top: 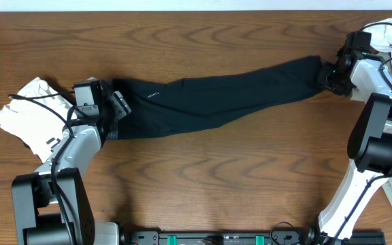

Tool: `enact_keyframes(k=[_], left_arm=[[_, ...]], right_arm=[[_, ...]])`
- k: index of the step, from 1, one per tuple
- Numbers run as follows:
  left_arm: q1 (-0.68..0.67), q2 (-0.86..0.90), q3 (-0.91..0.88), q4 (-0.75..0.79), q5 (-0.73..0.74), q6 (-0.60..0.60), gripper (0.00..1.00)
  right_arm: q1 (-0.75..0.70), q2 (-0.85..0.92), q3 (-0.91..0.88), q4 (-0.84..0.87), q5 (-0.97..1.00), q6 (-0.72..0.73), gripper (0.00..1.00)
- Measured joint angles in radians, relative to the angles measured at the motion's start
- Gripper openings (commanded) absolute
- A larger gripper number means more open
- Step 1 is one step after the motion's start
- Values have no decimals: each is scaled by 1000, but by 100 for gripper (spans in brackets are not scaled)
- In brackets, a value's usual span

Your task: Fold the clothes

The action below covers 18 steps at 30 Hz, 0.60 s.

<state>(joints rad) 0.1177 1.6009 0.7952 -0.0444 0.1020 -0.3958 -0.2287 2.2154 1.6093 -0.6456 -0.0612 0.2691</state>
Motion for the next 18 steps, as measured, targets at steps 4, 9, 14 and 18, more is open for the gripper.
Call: enact_keyframes(k=[4,9,14,18], left_arm=[[0,0,0,-3,0,0,79],[0,0,0,-34,0,0,79],[0,0,0,-77,4,0,79],[0,0,0,-85,29,0,80]], right_arm=[[0,1,0,-5,-4,1,1],[-10,1,13,-93,38,28,1],[-62,-5,20,-216,62,55,1],[-126,-8,22,-292,86,79,1]])
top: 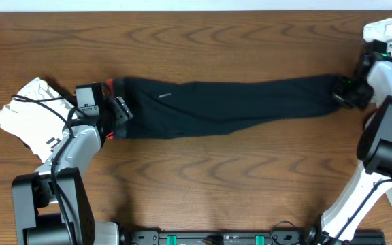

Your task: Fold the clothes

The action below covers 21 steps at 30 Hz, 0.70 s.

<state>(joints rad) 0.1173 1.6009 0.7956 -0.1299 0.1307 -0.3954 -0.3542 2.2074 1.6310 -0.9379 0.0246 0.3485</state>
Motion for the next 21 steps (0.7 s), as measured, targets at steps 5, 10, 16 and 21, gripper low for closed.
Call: enact_keyframes(k=[5,10,16,21], left_arm=[[0,0,0,58,20,0,80],[0,0,1,122,73,-5,72],[-11,8,1,124,112,-9,63],[-13,42,1,124,137,-20,63]], right_arm=[[-34,0,0,-25,21,0,1],[-31,0,0,-26,34,0,1],[-27,0,0,-25,41,0,1],[-23,0,0,-25,48,0,1]])
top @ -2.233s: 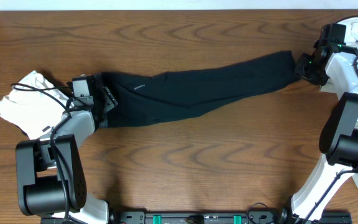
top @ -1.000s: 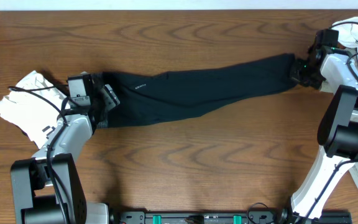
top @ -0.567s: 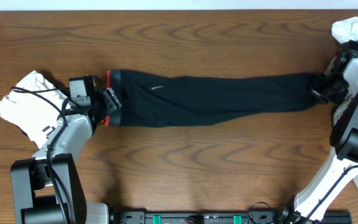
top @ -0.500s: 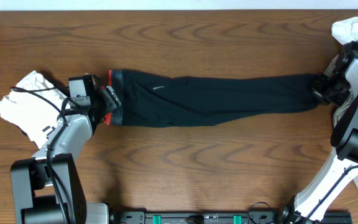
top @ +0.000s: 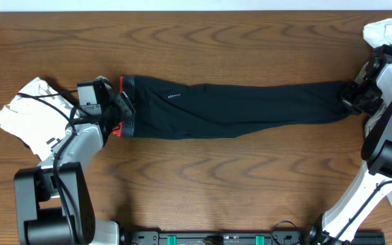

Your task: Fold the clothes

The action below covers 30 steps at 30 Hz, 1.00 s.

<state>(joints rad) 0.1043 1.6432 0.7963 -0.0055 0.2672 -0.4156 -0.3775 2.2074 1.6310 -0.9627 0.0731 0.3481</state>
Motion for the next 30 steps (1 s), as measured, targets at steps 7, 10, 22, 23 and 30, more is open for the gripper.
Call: enact_keyframes(k=[7,10,22,23,30], left_arm=[[0,12,0,-2,19,-3,63],[0,12,0,-18,26,-6,59],[-7,12,1,-109,72,-25,41],[-7,12,1,-99,77,-26,41],[-7,12,1,-59,100,-51,29]], right_arm=[[0,0,0,0,0,0,1],[0,0,0,0,0,0,1],[0,0,0,-1,0,0,1],[0,0,0,-1,0,0,1],[0,0,0,-1,0,0,1]])
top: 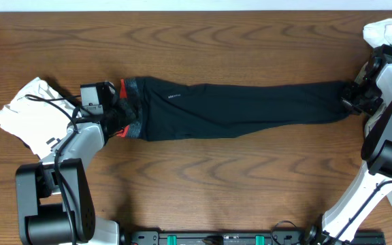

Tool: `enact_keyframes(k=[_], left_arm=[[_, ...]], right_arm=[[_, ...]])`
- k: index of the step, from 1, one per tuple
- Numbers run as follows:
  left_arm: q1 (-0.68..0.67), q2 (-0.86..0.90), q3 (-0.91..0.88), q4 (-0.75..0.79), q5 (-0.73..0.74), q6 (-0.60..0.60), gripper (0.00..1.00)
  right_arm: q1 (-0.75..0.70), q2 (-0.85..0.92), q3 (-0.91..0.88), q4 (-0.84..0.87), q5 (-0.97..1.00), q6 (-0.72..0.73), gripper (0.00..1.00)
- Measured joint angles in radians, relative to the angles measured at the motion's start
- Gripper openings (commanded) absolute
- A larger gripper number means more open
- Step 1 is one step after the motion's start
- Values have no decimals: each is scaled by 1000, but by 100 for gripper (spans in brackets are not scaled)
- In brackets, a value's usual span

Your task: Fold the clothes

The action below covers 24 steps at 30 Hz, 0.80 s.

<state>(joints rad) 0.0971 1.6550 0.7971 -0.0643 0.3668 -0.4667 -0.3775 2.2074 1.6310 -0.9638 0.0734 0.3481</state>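
Black trousers (237, 109) lie stretched flat across the table from left to right, folded lengthwise, with a grey and red waistband (132, 112) at the left end. My left gripper (118, 112) is shut on the waistband. At the far right my right gripper (350, 95) is shut on the leg cuffs. The fingertips of both are hidden by cloth or by the arms.
A folded white garment (26, 109) lies at the left, beside the left arm. More white cloth (386, 30) is heaped at the top right corner. The table's far edge runs along the top of the view.
The left gripper has shifted a little to the right with the waistband, which now shows more of its grey and red band. The right gripper and the cuffs have stayed put.
At first the trousers lay slack and slanted between both shut grippers. The right gripper then stood farther right and lower, drawing the cloth straighter. A second ago it lay taut and level. Now the waistband end is pushed slightly right.
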Motion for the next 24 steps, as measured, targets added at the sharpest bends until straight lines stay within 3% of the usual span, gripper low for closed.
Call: enact_keyframes(k=[14,18,24], left_arm=[[0,0,0,-103,5,-8,25],[0,0,0,-116,5,-16,6],[0,0,0,-116,13,-12,6]], right_arm=[[0,0,0,-1,0,0,1],[0,0,0,-3,0,0,1],[0,0,0,-4,0,0,1]])
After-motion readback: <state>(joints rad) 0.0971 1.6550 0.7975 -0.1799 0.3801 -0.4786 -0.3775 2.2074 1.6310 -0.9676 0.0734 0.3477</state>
